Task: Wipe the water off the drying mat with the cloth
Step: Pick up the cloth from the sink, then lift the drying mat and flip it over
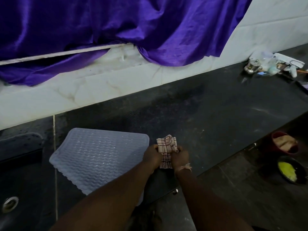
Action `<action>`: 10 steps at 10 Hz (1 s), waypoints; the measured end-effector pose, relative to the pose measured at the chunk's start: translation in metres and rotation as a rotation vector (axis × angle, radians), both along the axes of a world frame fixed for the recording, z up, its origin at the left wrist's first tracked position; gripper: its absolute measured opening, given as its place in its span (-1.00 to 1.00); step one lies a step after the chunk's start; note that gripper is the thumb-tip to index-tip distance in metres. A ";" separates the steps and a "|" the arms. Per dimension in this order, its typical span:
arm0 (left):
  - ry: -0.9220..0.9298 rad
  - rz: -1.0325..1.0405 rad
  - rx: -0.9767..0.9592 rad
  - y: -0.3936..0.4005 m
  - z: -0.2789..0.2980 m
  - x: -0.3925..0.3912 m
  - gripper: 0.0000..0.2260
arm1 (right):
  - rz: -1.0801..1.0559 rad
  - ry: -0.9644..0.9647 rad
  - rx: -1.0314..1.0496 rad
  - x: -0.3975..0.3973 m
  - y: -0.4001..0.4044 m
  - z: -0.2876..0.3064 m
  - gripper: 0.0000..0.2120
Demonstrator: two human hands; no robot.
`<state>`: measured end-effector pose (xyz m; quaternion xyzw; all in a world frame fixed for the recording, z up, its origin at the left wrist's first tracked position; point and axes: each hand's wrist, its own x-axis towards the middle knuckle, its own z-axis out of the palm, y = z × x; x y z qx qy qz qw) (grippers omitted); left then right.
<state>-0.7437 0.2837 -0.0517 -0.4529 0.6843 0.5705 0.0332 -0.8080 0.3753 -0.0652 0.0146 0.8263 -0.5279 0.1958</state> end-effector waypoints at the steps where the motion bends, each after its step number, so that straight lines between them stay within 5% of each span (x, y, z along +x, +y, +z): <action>1: -0.036 0.015 -0.123 0.001 -0.009 0.000 -0.80 | 0.123 0.050 0.149 -0.005 0.002 -0.006 -0.81; 2: -0.034 0.079 -0.141 -0.001 -0.010 0.005 -0.87 | 0.158 0.271 0.535 0.009 -0.007 0.000 -0.56; 3: -0.030 0.199 -0.254 -0.023 -0.002 0.018 -0.89 | 0.235 0.569 0.523 0.025 -0.036 0.023 -0.50; 4: -0.022 0.325 -0.323 -0.056 0.012 0.046 -0.79 | 0.594 0.509 0.309 0.034 -0.079 0.036 -0.68; 5: -0.227 0.444 -0.409 -0.086 0.016 0.079 -0.71 | 0.790 0.347 0.384 0.042 -0.109 0.030 -0.64; 6: -0.289 0.628 -0.408 -0.104 0.020 0.123 -0.69 | 0.798 0.374 0.609 0.042 -0.117 0.017 -0.57; 8: -0.359 0.966 -0.249 -0.118 0.018 0.207 -0.57 | 0.702 0.339 0.736 0.038 -0.124 0.008 -0.46; 9: -0.216 0.978 -0.154 -0.119 0.011 0.227 -0.64 | 0.641 0.194 0.728 0.030 -0.134 -0.001 -0.43; 10: -0.072 0.947 -0.095 -0.125 -0.002 0.232 -0.77 | 0.636 0.126 0.640 0.027 -0.136 -0.003 -0.62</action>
